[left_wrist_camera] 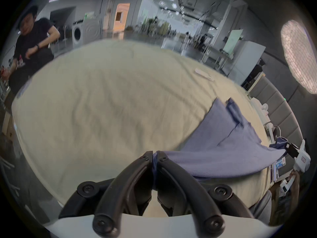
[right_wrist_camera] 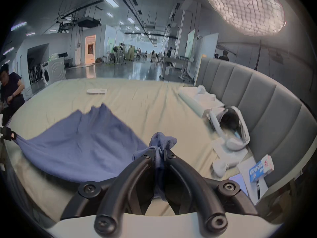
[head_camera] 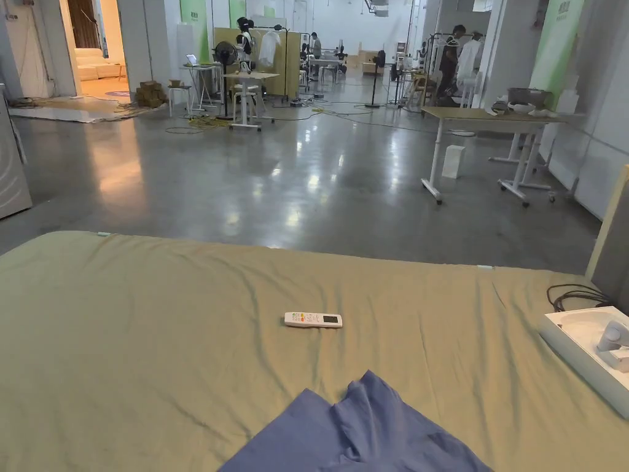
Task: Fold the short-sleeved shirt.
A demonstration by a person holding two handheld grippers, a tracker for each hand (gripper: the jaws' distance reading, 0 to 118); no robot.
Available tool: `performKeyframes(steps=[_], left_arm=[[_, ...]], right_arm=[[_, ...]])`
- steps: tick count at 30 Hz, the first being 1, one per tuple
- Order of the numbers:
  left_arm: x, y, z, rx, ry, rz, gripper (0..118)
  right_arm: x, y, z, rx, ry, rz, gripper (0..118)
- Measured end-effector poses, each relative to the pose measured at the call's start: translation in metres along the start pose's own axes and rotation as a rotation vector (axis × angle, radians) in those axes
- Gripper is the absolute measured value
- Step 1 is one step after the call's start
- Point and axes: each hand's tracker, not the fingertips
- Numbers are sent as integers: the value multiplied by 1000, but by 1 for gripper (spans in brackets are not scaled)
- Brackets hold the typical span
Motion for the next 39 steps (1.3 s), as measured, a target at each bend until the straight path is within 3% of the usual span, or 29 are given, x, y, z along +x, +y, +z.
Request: performKeyframes(steps=[7,9,11,12,13,16,23,26,27,29,30,31,33,39], left_arm=[[-3,-14,-11,-71,-1,5,6],[-2,-12,-4,-71,24,-32,15],[2,-8,8,-36,77,-91,38],[4,-4,18,-4,82,-121,46],[8,0,26,35,80,-140,49],[31,15,55,168,54,-202,49],[114,52,99,436,-36,-281,50],[147,58,106,524,-73,-292,47],[158,59,108,545,-95,-304,40],[175,59,111,570,-108,-320,28],[183,58,112,578,-104,-323,24],[189,57,112,591,-106,-326,12],[201,53,113,624,-105,-335,6],[200,48,114,644,-84,-325,1]], right_arm=[[-12,-34,-7,-38,-30,38,9],[-11,-34,1,-31,-35,40,13],[-10,-29,11,-8,-43,35,25],[-10,-24,18,14,-55,32,40],[-10,-18,25,57,-62,22,58],[-12,10,47,176,-65,4,75],[-46,78,83,427,24,-61,76],[-68,93,87,477,46,-108,68],[-74,96,89,489,57,-119,59],[-85,98,88,509,54,-127,30],[-91,100,88,511,48,-125,22],[-94,100,89,518,45,-125,16],[-101,98,87,539,59,-107,4],[-115,97,90,564,89,-61,0]])
